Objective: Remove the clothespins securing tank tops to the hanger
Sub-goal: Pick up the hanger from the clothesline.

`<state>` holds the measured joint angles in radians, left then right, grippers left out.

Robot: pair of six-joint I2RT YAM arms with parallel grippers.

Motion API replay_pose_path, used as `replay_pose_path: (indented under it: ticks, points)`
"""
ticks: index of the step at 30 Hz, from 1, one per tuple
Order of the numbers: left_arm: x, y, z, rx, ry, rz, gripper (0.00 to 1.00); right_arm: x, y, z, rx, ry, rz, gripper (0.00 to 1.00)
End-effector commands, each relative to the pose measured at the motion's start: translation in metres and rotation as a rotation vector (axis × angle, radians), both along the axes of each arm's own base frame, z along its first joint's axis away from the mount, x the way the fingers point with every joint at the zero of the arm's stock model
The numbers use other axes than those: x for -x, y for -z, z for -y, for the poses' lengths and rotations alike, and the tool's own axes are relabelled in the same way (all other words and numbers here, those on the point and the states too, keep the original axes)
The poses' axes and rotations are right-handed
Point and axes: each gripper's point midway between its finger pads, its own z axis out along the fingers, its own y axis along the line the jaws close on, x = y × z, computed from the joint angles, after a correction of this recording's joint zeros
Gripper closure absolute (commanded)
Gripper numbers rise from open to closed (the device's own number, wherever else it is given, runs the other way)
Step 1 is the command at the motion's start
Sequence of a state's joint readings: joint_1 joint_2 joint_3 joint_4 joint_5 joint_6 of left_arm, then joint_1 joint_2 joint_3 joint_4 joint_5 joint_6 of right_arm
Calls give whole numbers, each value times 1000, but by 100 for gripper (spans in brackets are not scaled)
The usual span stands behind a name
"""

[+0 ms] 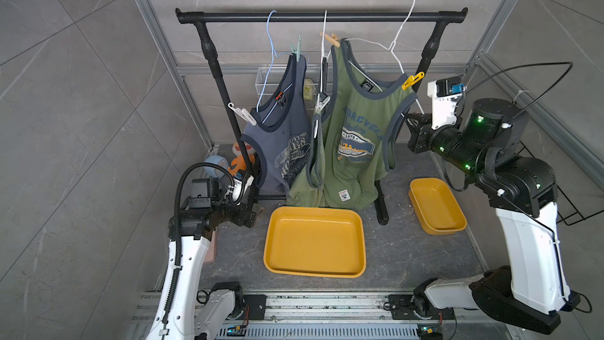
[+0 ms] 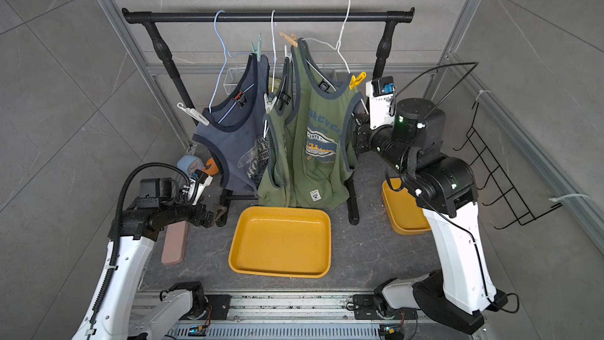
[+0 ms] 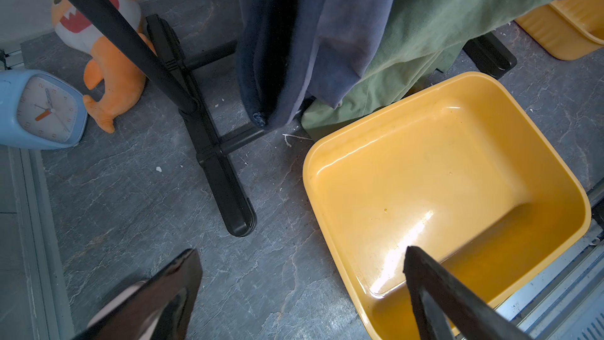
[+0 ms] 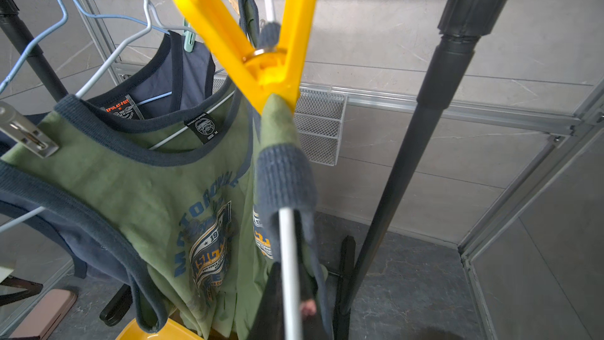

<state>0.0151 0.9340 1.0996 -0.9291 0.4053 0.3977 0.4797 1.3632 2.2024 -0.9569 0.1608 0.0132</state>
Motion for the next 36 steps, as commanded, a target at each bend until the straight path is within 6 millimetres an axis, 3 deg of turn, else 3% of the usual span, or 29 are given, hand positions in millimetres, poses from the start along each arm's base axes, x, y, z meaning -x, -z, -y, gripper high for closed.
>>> replay_pose_path:
  ticks: [1, 16, 23, 36]
  points:
    - [7, -20, 8, 14, 52, 51, 0, 15, -14, 10, 3, 12, 51, 100]
    - [12, -29, 10, 23, 68, 67, 0, 59, -7, 38, 19, 38, 16, 100]
    - [14, -31, 11, 23, 71, 73, 0, 84, -15, 53, 7, 50, 42, 100]
    - [15, -24, 12, 29, 78, 54, 0, 116, -30, 63, -30, 16, 67, 100]
